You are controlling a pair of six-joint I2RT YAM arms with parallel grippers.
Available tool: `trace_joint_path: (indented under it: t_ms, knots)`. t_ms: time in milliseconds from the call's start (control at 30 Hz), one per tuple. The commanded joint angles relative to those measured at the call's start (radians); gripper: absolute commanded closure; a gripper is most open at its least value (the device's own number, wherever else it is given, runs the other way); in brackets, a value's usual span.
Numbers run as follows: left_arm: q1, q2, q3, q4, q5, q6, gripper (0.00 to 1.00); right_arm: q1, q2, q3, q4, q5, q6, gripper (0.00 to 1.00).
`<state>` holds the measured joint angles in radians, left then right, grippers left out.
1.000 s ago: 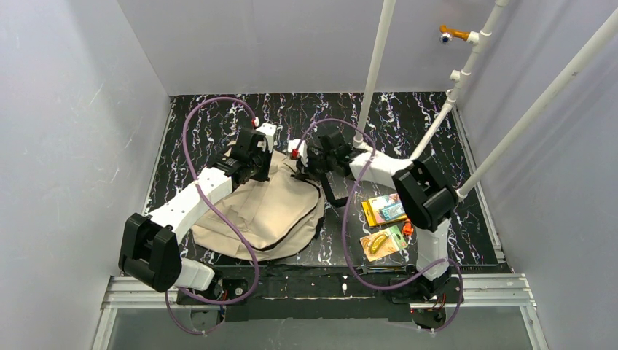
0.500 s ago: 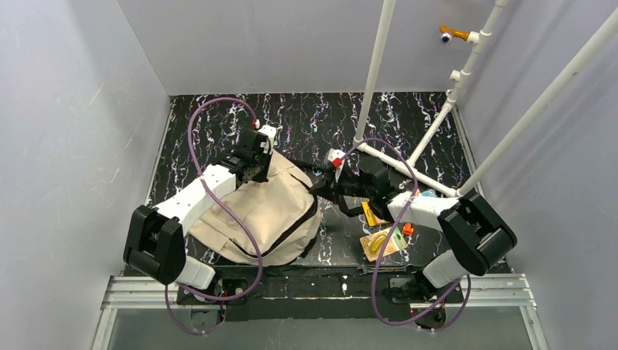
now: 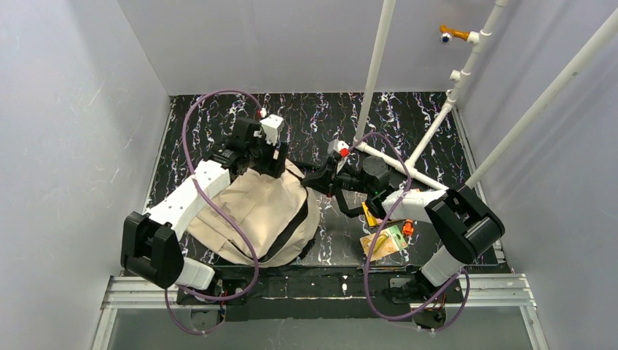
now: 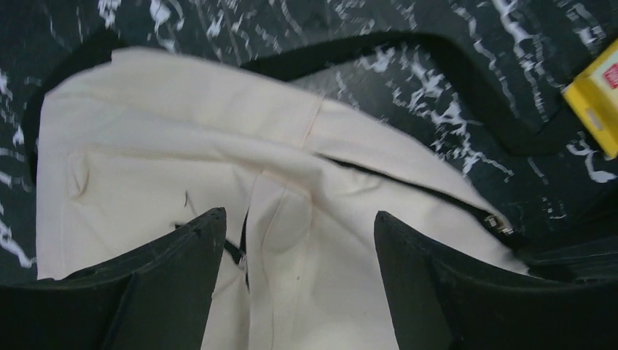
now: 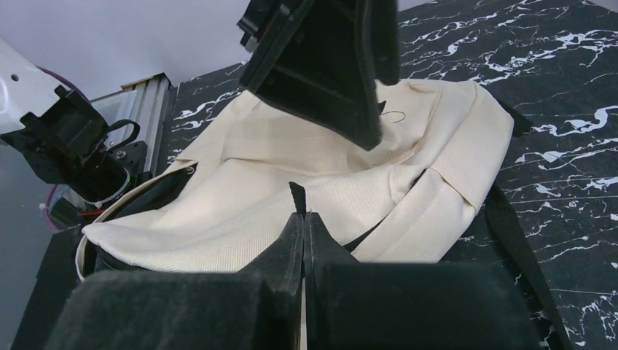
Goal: Pack the student bag
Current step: Zip the student bag at the center of the board.
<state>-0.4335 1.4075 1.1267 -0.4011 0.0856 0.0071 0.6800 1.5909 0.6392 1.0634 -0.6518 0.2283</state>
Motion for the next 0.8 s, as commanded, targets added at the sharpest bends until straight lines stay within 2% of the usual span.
trace_joint_path:
  t_ms: [0, 67, 200, 300, 467, 600, 767]
  knots:
    - [0.017, 0.02, 0.051, 0.117, 0.259, 0.124, 0.28, 0.001, 0.005, 0.033, 0.194, -0.028, 0.08, 0.99]
    - [0.043, 0.074, 0.099, 0.062, 0.487, 0.243, 0.31, 0.0, 0.015, 0.044, 0.18, -0.039, 0.079, 0.99]
    - [0.107, 0.16, 0.182, 0.019, 0.702, 0.371, 0.32, -0.001, 0.037, 0.057, 0.209, -0.062, 0.093, 0.99]
    - [0.145, 0.207, 0.215, -0.018, 0.898, 0.439, 0.27, -0.002, 0.054, 0.074, 0.229, -0.09, 0.115, 0.99]
    - [0.149, 0.363, 0.345, -0.268, 1.025, 0.596, 0.26, -0.008, 0.069, 0.079, 0.278, -0.096, 0.159, 0.99]
    - [0.134, 0.416, 0.346, -0.273, 1.064, 0.612, 0.26, -0.009, 0.068, 0.08, 0.27, -0.1, 0.158, 0.99]
    - [0.128, 0.438, 0.31, -0.279, 1.017, 0.641, 0.27, -0.016, 0.06, 0.083, 0.271, -0.103, 0.164, 0.99]
